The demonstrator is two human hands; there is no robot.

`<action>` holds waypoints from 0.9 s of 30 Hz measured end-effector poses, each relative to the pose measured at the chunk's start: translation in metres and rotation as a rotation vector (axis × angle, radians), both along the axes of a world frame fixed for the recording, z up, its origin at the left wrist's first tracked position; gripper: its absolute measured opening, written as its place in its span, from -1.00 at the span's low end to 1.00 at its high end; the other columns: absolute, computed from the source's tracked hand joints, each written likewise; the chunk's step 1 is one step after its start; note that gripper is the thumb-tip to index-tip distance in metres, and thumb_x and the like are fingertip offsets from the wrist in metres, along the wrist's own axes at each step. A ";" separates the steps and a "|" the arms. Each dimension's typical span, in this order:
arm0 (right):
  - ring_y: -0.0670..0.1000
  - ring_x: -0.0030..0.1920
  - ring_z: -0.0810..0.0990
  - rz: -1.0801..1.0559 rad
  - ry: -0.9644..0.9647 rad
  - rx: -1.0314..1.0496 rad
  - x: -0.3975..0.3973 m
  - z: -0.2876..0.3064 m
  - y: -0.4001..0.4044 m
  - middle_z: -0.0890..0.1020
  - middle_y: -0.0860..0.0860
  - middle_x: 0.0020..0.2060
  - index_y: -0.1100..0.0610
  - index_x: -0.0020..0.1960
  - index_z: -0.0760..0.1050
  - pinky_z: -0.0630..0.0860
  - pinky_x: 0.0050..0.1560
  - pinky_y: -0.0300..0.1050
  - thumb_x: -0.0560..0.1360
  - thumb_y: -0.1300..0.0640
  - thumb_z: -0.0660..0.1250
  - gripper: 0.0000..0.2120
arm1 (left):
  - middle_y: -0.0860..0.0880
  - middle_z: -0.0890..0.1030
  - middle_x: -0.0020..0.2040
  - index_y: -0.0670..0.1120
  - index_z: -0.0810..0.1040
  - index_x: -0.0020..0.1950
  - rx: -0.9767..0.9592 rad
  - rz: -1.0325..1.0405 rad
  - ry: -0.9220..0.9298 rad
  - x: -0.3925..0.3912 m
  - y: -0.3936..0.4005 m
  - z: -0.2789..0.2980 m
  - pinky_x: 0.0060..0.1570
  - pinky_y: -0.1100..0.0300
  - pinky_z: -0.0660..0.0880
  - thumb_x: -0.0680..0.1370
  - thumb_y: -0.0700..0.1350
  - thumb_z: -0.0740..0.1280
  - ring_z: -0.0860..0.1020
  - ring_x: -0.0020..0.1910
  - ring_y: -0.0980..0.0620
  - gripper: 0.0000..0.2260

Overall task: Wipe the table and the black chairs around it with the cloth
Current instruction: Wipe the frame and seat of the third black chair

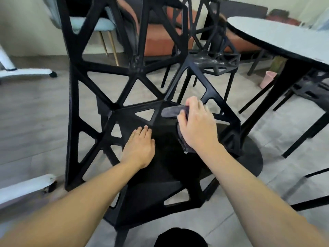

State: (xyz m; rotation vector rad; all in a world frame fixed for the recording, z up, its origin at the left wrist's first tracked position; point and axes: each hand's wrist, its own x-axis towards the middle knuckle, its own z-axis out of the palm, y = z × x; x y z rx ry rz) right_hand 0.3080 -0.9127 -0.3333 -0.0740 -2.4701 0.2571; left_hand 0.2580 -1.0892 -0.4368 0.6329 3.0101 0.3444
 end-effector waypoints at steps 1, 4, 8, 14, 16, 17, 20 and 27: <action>0.12 0.05 0.54 0.020 -0.062 -0.035 -0.015 -0.005 0.001 0.54 0.08 0.06 0.11 0.21 0.38 0.49 0.05 0.02 0.61 -0.02 0.18 -0.74 | -0.08 0.06 0.64 -0.13 0.08 0.63 0.002 0.003 0.003 0.000 0.000 -0.001 0.59 0.02 -0.05 0.71 0.03 -0.07 0.02 0.62 -0.06 -0.49; 0.19 0.44 0.36 0.163 -0.599 -0.138 -0.043 -0.030 0.018 0.37 0.11 0.46 0.06 0.52 0.29 0.32 0.38 0.10 0.60 -0.05 0.25 -0.47 | -0.06 0.05 0.64 -0.12 0.07 0.64 -0.013 0.014 0.013 0.000 0.000 -0.003 0.59 0.03 -0.05 0.71 0.03 -0.06 0.01 0.62 -0.05 -0.49; 0.12 0.47 0.31 0.326 -0.743 0.010 -0.060 -0.045 0.051 0.36 -0.03 0.50 -0.13 0.58 0.24 0.27 0.44 0.03 0.47 -0.19 0.42 -0.26 | -0.04 0.13 0.63 -0.08 0.14 0.62 -0.036 0.002 0.040 -0.003 0.000 0.005 0.57 0.04 0.02 0.70 0.04 0.01 0.09 0.60 -0.05 -0.51; -0.02 0.46 0.34 0.443 -0.624 -0.082 -0.109 -0.068 0.052 0.34 -0.22 0.46 -0.22 0.41 0.33 0.34 0.43 0.06 0.45 -0.27 0.33 -0.45 | -0.05 0.42 0.39 -0.06 0.39 0.43 -0.098 0.050 0.266 -0.051 -0.017 0.035 0.31 0.01 0.36 0.61 -0.02 0.19 0.43 0.30 -0.11 -0.61; -0.03 0.38 0.37 0.518 -0.560 -0.078 -0.120 -0.079 0.043 0.38 -0.21 0.38 -0.16 0.41 0.31 0.37 0.35 -0.05 0.58 -0.09 0.32 -0.57 | -0.13 0.44 0.39 -0.14 0.42 0.41 -0.137 0.123 0.455 -0.080 -0.028 0.053 0.33 -0.03 0.37 0.54 -0.09 0.24 0.44 0.33 -0.17 -0.57; -0.01 0.35 0.38 0.529 -0.495 -0.017 -0.125 -0.082 0.038 0.39 -0.18 0.35 -0.13 0.41 0.30 0.37 0.33 -0.08 0.62 -0.05 0.29 -0.61 | -0.17 0.42 0.42 -0.19 0.39 0.43 -0.168 0.157 0.540 -0.094 -0.033 0.063 0.38 -0.06 0.34 0.54 -0.11 0.23 0.40 0.38 -0.21 -0.54; 0.01 0.28 0.41 0.542 -0.305 0.002 -0.141 -0.078 0.023 0.43 -0.14 0.27 -0.09 0.41 0.30 0.39 0.30 -0.08 0.63 0.00 0.29 -0.62 | -0.26 0.18 0.58 -0.27 0.12 0.59 -0.327 0.233 0.698 -0.128 -0.045 0.094 0.55 -0.14 0.04 0.59 -0.14 0.12 0.11 0.58 -0.27 -0.43; 0.12 0.20 0.49 0.449 0.596 -0.155 -0.222 0.041 -0.039 0.56 0.10 0.18 0.12 0.33 0.54 0.41 0.29 0.00 0.54 0.07 0.43 -0.63 | -0.19 0.46 0.30 -0.18 0.29 0.48 -0.369 0.317 0.691 -0.167 -0.057 0.106 0.53 -0.15 0.03 0.61 -0.10 0.08 0.35 0.35 -0.25 -0.56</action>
